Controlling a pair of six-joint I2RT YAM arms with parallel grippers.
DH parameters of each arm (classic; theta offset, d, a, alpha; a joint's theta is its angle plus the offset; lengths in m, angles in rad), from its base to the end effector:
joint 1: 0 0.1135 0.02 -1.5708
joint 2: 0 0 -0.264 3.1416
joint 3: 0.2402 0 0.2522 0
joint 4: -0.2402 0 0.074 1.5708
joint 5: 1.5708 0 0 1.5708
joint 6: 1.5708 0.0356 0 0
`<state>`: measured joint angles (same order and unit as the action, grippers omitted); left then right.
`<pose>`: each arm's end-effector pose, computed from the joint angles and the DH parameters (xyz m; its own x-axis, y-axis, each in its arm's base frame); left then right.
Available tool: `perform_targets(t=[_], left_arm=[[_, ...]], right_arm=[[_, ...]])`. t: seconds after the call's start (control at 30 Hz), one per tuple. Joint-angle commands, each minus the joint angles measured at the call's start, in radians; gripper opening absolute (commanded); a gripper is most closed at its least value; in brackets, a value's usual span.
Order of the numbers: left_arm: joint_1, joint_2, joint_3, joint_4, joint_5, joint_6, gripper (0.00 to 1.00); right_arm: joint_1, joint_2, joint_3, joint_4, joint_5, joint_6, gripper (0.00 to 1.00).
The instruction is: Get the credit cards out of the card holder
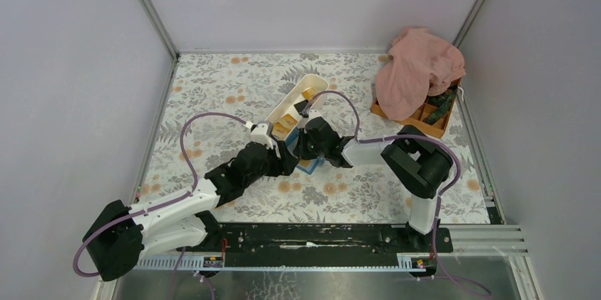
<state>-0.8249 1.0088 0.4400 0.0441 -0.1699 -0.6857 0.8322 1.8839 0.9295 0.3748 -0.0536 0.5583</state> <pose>0.1486 -0.1519 0.2009 -0.6586 -0.2068 -0.7235 0.2682 0.8339 -0.4825 0.2568 0.2849 0.1395 -0.7199 -0.0049 -0.6941 -0.4565 0.7566 0.4681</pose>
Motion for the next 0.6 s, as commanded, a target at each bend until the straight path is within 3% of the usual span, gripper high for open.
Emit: perform_targets(t=[0.0,0.17,0.57], left_arm=[[-0.007,-0.004,-0.010,0.016,-0.024,0.018,0.73],[-0.006,0.036,0.004,0.045,-0.004,0.020,0.73],[-0.007,0.092,0.045,0.084,0.071,0.016,0.73]], right_arm=[[-0.003,-0.037,-0.044,-0.228,0.134,-0.047,0.00],[-0.003,-0.136,-0.102,-0.346,0.224,-0.065,0.00],[-0.003,-0.423,-0.203,-0.414,0.272,-0.062,0.00]])
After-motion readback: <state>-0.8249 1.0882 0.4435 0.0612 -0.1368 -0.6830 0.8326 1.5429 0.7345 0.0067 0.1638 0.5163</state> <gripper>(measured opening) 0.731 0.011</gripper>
